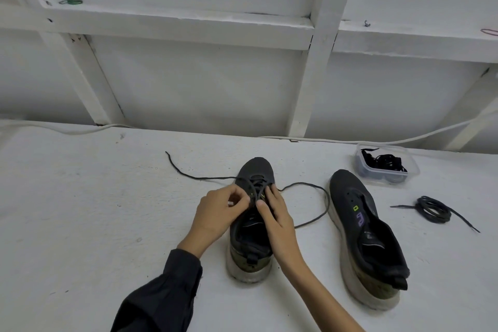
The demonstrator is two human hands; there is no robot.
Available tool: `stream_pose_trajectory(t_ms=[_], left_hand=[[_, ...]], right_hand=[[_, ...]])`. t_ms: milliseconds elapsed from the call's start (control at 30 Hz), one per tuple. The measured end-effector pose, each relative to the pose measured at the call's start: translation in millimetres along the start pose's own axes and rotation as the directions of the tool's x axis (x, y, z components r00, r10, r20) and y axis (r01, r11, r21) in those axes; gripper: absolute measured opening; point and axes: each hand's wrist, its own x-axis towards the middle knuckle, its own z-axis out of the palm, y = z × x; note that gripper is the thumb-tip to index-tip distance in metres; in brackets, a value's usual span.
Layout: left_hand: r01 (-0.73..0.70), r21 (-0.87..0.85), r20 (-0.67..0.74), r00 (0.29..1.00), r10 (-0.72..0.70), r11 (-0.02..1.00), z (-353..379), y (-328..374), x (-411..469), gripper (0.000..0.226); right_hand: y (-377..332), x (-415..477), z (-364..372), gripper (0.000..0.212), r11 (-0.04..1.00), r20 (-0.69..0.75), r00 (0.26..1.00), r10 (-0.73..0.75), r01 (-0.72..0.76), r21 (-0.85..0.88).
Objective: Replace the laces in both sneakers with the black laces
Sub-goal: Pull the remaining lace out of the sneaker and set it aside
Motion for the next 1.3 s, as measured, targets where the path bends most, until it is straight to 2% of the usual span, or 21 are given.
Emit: stream_pose_trajectory(t_ms=[100, 167, 233, 300, 400, 500, 567, 667, 767, 833, 1000, 1067, 1133, 1167, 1233, 1300], left_hand=[[-0.106, 0.26, -0.085, 0.988, 0.132, 0.96, 6, 4, 9, 0.016], [-0.149, 0.31, -0.093, 0.978, 0.186, 0.939, 12, 6, 13, 0.019], [-0.131, 0.216, -0.113, 0.981, 0.158, 0.968, 14, 4, 13, 0.017], [-0.056, 0.022, -0.152, 0.987, 0.058, 0.998, 10, 1, 9, 0.014], [0.031, -0.168, -0.127, 0.991, -0.053, 0.985, 4, -8, 0, 0.024], [0.045, -0.218, 0.009, 0.999, -0.044, 0.975, 3, -8, -8, 0.019], [0.032, -0.249, 0.027, 0.999, -0.026, 0.968, 3, -6, -9, 0.012], [0.02, -0.218, -0.025, 0.999, -0.026, 0.976, 2, -5, -1, 0.014], [0.058, -0.163, -0.165, 0.983, -0.085, 0.985, 1, -11, 13, 0.016], [0.098, -0.13, -0.178, 0.977, -0.12, 0.987, 1, -13, 17, 0.017], [0.189, -0.242, -0.027, 0.979, -0.201, 0.952, -3, -4, 2, 0.045], [0.159, -0.31, 0.081, 0.987, -0.14, 0.937, -4, -3, -6, 0.035], [0.134, -0.345, 0.119, 0.988, -0.099, 0.929, -6, -3, -8, 0.023], [0.135, -0.361, 0.092, 0.99, -0.109, 0.923, -8, -3, -6, 0.019], [0.152, -0.43, -0.055, 0.979, -0.194, 0.89, -13, -4, 0, 0.015], [0.153, -0.529, -0.218, 0.926, -0.309, 0.835, -22, -4, 7, 0.014]], right_hand=[[0, 1, 0, 0.054, 1.0, 0.019, 1.0, -0.003, 0.003, 0.011], [1, 2, 0, 0.054, 1.0, 0.018, 1.0, -0.005, 0.005, 0.016], [3, 2, -1, 0.053, 0.999, 0.011, 1.0, -0.012, 0.012, 0.03], [4, 2, -1, 0.053, 0.999, 0.006, 1.0, -0.015, 0.015, 0.04], [6, 2, 0, 0.052, 0.998, -0.001, 1.0, -0.014, 0.015, 0.056], [7, 2, 0, 0.051, 0.999, 0.006, 1.0, -0.013, 0.013, 0.052], [8, 3, -1, 0.05, 0.998, 0.007, 1.0, -0.02, 0.02, 0.052], [9, 3, -2, 0.051, 0.998, 0.009, 1.0, -0.03, 0.029, 0.054], [11, 4, -2, 0.052, 0.999, 0.012, 0.999, -0.041, 0.041, 0.027], [11, 3, -1, 0.053, 0.999, 0.008, 0.999, -0.034, 0.034, 0.021], [12, 4, -2, 0.054, 0.999, -0.006, 0.999, -0.032, 0.032, 0.014], [12, 3, -1, 0.054, 0.999, -0.005, 1.0, -0.031, 0.031, 0.024], [13, 3, -1, 0.053, 0.999, -0.005, 0.999, -0.04, 0.04, 0.028], [13, 3, -1, 0.053, 0.999, -0.004, 0.999, -0.041, 0.041, 0.028], [13, 3, -2, 0.053, 0.999, -0.004, 0.999, -0.033, 0.033, 0.04], [13, 2, -2, 0.053, 0.998, -0.002, 1.0, -0.029, 0.029, 0.054]])
